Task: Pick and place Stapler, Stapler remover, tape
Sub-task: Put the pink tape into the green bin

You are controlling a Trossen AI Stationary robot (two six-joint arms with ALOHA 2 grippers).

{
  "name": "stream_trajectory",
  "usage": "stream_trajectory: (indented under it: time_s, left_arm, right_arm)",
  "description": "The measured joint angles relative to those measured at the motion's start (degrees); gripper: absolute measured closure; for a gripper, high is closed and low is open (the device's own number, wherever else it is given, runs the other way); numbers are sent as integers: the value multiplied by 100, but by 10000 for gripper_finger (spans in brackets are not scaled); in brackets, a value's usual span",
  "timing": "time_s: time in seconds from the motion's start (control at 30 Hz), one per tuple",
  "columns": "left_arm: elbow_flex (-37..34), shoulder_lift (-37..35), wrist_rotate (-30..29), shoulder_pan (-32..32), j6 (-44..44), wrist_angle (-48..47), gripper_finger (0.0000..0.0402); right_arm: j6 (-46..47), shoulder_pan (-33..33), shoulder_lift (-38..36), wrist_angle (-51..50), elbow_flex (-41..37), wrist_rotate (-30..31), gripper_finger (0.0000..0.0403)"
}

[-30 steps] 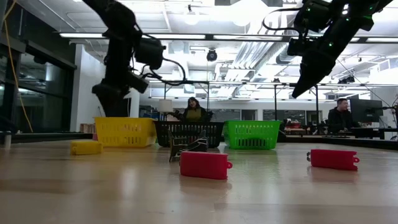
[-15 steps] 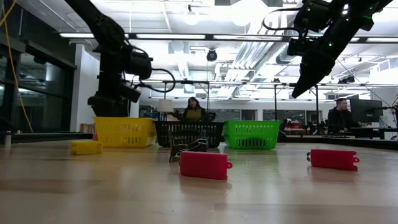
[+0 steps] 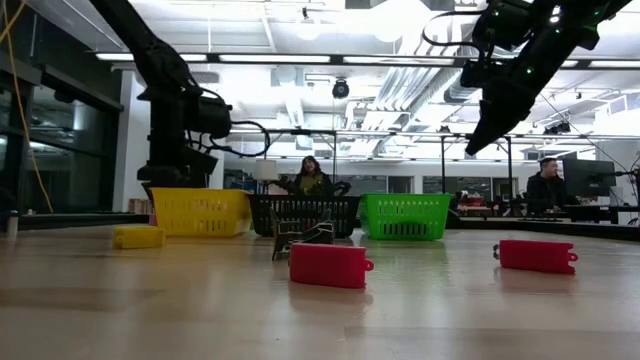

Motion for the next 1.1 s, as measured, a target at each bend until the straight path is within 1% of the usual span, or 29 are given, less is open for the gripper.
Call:
stream_trajectory:
  time_s: [0.1, 0.23, 0.33, 0.43, 0.63, 0.7, 0.83, 0.93, 1.1]
  left_arm:
    - [-131, 0, 188, 0, 4, 126, 177]
    - [-296, -3, 259, -11, 2, 233, 179]
    - [-337, -11, 281, -11, 0, 244, 198]
    - [-344, -11, 340, -13, 5, 229, 236]
    - [-350, -7, 505, -17, 193, 168, 341]
    - [-350, -7, 536, -17, 298, 155, 368]
    - [-348, -7, 545, -15, 380, 109, 368]
    - [-355, -58, 414, -17, 454, 55, 367]
    - [-266, -461, 225, -94, 573, -25, 366]
  right_arm:
    - [0, -1, 0, 25, 0, 0, 194]
    - [2, 1, 0, 23, 0, 0, 194]
    - [2, -1, 0, 23, 0, 1, 194]
    - [2, -1, 0, 23, 0, 0, 194]
    - [31, -1, 0, 23, 0, 0, 194]
    - [31, -1, 0, 23, 0, 0, 194]
    - [31, -1, 0, 23, 0, 0, 194]
    - [28, 0, 0, 23, 0, 0, 194]
    - [6, -1, 0, 98, 0, -6, 194]
